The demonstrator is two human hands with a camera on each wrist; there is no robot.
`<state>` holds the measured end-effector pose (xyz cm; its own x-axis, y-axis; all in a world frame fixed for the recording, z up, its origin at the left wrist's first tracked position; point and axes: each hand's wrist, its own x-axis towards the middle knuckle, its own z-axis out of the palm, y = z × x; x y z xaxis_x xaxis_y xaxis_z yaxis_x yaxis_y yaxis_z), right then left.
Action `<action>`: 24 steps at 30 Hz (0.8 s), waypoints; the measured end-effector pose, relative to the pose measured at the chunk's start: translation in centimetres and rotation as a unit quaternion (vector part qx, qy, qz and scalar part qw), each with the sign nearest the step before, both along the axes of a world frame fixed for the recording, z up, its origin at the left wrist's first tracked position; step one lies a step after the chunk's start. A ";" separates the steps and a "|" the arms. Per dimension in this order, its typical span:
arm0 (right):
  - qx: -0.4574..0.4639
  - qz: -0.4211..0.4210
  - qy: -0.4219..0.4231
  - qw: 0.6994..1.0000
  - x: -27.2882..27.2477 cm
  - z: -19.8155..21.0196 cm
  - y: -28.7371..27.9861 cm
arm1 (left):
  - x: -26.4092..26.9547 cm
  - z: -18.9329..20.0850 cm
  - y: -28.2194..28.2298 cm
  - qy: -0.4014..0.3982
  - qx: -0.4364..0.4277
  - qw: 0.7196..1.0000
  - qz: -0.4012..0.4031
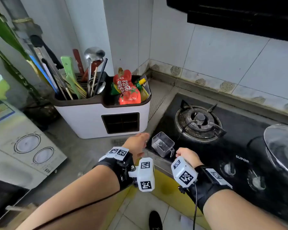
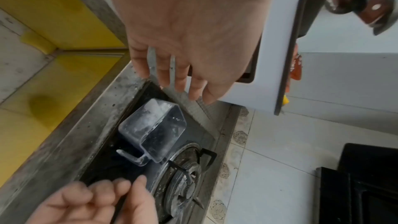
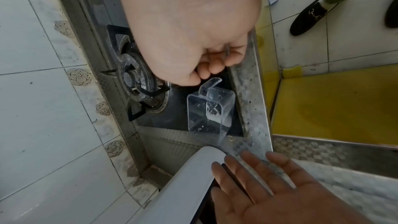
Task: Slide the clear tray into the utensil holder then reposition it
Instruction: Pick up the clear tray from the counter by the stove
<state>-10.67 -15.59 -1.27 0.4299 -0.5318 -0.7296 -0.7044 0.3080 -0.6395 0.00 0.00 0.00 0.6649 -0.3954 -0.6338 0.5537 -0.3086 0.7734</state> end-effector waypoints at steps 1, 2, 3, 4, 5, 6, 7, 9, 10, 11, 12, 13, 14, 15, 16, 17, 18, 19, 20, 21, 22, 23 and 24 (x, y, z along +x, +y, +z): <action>-0.002 0.006 -0.006 1.000 0.0 -0.1 0.1 | 0.0 -0.5 -0.4 -0.011 0.005 1.000 0.000; 0.005 0.001 -0.014 1.000 0.2 -0.7 -0.2 | 0.1 -0.6 -0.6 -0.015 0.013 1.000 0.000; 0.016 -0.004 -0.028 0.999 0.2 -1.3 -0.4 | 0.0 -0.8 -1.0 -0.011 0.005 1.000 0.006; 0.035 -0.004 -0.041 0.999 0.1 -1.9 -0.5 | 0.0 -1.2 -1.1 0.004 0.002 1.000 0.009; 0.040 -0.007 -0.051 0.998 -0.1 -2.2 -0.4 | -0.2 -1.2 -1.3 0.020 0.004 1.000 0.015; 0.043 -0.008 -0.055 0.998 -0.3 -2.3 -0.3 | -0.1 -1.4 -1.5 0.034 0.011 0.999 0.018; 0.048 -0.009 -0.063 0.997 -0.4 -2.5 -0.3 | -0.1 -1.6 -1.6 0.039 0.013 0.999 0.020; 0.064 -0.002 -0.070 0.995 -0.3 -2.5 -0.1 | 0.1 -1.7 -1.6 0.043 0.007 0.999 0.026; 0.070 -0.002 -0.072 0.995 -0.1 -2.7 0.0 | 0.2 -1.8 -1.6 0.042 0.008 0.999 0.021; 0.072 -0.003 -0.074 0.995 0.0 -3.1 0.1 | 0.2 -2.0 -1.6 0.039 0.007 0.999 0.015; 0.077 -0.002 -0.072 0.994 0.1 -3.0 0.3 | 0.2 -2.1 -1.7 0.031 0.006 1.000 0.002; 0.080 0.001 -0.074 0.994 0.3 -3.3 0.4 | 0.1 -2.2 -1.7 0.020 0.005 1.000 0.002; 0.083 0.009 -0.077 0.994 0.4 -3.3 0.5 | 0.0 -2.0 -1.7 0.021 0.002 1.000 0.009; 0.084 0.020 -0.079 0.993 0.6 -3.5 0.7 | 0.0 -1.9 -1.6 0.028 -0.002 0.999 0.025; 0.085 0.030 -0.076 0.993 0.9 -3.3 1.0 | 0.1 -1.9 -1.5 0.038 -0.002 0.999 0.035; 0.086 0.042 -0.078 0.992 1.1 -3.4 1.2 | 0.2 -1.7 -1.2 0.047 -0.005 0.998 0.045; 0.088 0.054 -0.081 0.991 1.4 -3.2 1.6 | 0.4 -1.4 -0.8 0.054 -0.008 0.997 0.053; 0.089 0.062 -0.085 0.991 1.8 -3.2 2.0 | 0.6 -1.2 -0.4 0.057 -0.013 0.996 0.061; 0.092 0.071 -0.087 0.989 2.2 -3.0 2.5 | 1.0 -1.1 0.1 0.057 -0.015 0.996 0.071; 0.096 0.082 -0.088 0.988 2.7 -2.9 3.0 | 1.3 -1.0 0.6 0.053 -0.013 0.995 0.081; 0.101 0.093 -0.087 0.987 3.2 -2.8 3.6 | 1.7 -1.1 1.1 0.049 -0.012 0.995 0.090; 0.104 0.103 -0.085 0.986 3.7 -2.8 4.1 | 2.0 -1.0 1.7 0.047 -0.012 0.993 0.105; 0.108 0.111 -0.083 0.984 4.2 -2.6 4.7 | 2.2 -1.0 2.3 0.049 -0.013 0.992 0.120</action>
<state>-6.46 -10.89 -3.89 0.6412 -0.2524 -0.7247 -0.6604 0.2995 -0.6886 2.25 2.33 -0.99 0.6770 -0.2505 -0.6920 0.6819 -0.1402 0.7179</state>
